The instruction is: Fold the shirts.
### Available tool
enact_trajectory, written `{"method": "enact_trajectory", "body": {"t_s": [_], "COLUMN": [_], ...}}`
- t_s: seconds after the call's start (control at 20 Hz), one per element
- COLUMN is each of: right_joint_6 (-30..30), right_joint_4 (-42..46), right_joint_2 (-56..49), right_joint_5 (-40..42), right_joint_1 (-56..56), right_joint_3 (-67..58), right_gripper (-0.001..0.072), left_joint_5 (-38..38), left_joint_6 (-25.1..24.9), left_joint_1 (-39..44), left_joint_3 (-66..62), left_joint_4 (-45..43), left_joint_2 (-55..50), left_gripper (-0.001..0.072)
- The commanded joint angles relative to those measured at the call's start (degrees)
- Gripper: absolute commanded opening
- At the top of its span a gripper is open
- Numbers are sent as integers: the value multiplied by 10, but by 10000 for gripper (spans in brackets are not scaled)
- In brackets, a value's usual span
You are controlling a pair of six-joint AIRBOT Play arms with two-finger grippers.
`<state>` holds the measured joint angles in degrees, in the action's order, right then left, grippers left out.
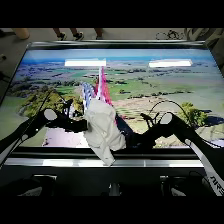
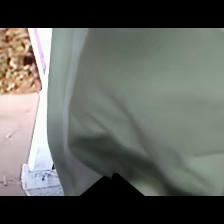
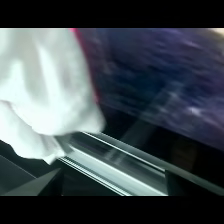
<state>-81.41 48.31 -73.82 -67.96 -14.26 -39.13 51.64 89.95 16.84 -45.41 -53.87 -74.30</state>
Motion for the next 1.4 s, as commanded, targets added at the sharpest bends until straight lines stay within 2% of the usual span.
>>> {"method": "enact_trajectory", "body": {"t_s": [0.0,0.1,0.2,0.25,0.3,0.35,0.45,0.55,0.65,0.85,0.95,1.0,1.1,1.2,1.35], "right_joint_6": [33,35,33,28,14,10,28,-13,-11,12,-26,-55,-97,-125,-135], "right_joint_4": [-118,-143,-162,-170,-172,-170,-112,10,76,150,212,254,324,361,349], "right_joint_2": [-32,-56,-73,-74,-74,-73,-45,17,103,268,317,337,363,355,284], "right_joint_5": [80,116,159,181,191,184,127,68,32,42,43,41,15,-68,-231], "right_joint_1": [-53,-68,-82,-87,-87,-85,-71,-36,18,82,82,82,82,82,82], "right_joint_3": [7,7,7,6,2,-7,-54,-129,-229,-483,-557,-579,-585,-584,-553], "right_gripper": [704,698,638,445,165,22,21,21,21,21,21,21,21,21,22], "left_joint_5": [0,3,3,3,3,3,2,5,4,4,5,5,51,132,154], "left_joint_6": [-2,-2,-2,-2,-3,-9,-31,-30,-30,-29,14,40,49,57,57], "left_joint_1": [0,0,0,0,0,0,-3,-15,-35,-57,-57,-57,-57,-57,-57], "left_joint_3": [-5,-5,-5,-5,-7,-9,-35,-113,-228,-496,-554,-560,-560,-546,-422], "left_joint_4": [7,7,8,8,7,7,-16,-89,-145,-192,-250,-278,-312,-333,-327], "left_joint_2": [25,43,60,68,77,87,120,173,225,297,325,341,359,353,348], "left_gripper": [26,25,26,26,26,26,24,23,22,22,22,21,22,22,23]}}
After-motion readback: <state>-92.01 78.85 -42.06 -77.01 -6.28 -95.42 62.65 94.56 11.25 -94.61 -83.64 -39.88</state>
